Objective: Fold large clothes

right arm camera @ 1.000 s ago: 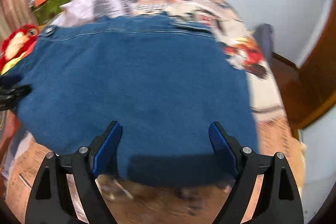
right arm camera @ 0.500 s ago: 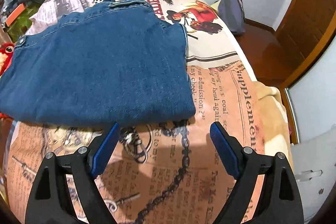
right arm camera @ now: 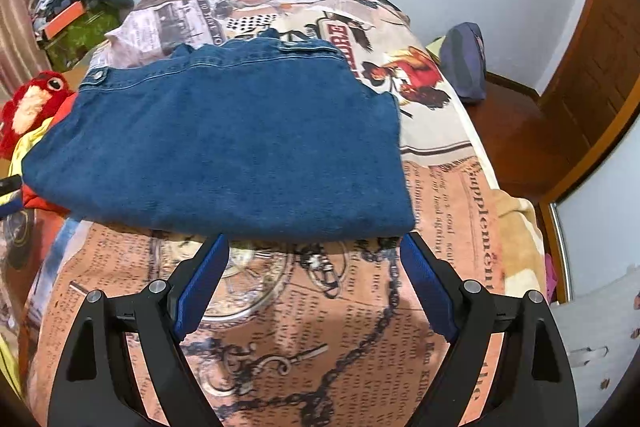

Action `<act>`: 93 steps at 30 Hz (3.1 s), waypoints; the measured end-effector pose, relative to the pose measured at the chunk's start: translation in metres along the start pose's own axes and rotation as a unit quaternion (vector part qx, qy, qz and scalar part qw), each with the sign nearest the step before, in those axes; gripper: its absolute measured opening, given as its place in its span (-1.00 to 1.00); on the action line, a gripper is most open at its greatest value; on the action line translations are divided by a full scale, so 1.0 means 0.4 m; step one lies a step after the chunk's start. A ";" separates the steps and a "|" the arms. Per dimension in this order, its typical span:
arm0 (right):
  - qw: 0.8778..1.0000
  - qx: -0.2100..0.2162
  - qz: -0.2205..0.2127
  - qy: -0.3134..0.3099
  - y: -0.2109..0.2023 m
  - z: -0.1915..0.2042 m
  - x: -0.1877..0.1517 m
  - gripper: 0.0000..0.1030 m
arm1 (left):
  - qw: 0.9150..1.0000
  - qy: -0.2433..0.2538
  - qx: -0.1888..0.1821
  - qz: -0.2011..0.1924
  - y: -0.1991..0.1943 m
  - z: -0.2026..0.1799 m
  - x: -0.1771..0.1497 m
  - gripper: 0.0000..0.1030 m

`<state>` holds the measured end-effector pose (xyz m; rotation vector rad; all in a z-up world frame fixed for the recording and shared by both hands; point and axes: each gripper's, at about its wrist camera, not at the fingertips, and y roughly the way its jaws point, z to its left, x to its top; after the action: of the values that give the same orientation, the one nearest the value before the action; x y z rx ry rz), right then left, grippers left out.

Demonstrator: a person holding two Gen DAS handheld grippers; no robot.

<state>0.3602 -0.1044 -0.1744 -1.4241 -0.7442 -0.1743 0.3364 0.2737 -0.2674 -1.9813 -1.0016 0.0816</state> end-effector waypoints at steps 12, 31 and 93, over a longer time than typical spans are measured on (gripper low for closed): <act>0.998 -0.031 0.002 -0.058 0.004 0.076 -0.004 0.65 | 0.993 -0.058 -0.088 0.045 0.160 -0.030 0.067 0.30; 0.995 -0.006 -0.027 -0.101 0.020 0.220 0.082 0.65 | 0.995 0.072 0.001 -0.076 0.053 -0.170 0.152 -0.55; 0.991 0.127 -0.015 0.045 -0.013 0.026 0.060 0.66 | 0.924 0.353 0.137 -0.045 0.092 -0.464 -0.055 0.66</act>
<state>0.3721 -0.0878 -0.1569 -1.1568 -0.6864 -0.1601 0.4209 0.1218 -0.1893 -1.5163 -0.5598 -0.4881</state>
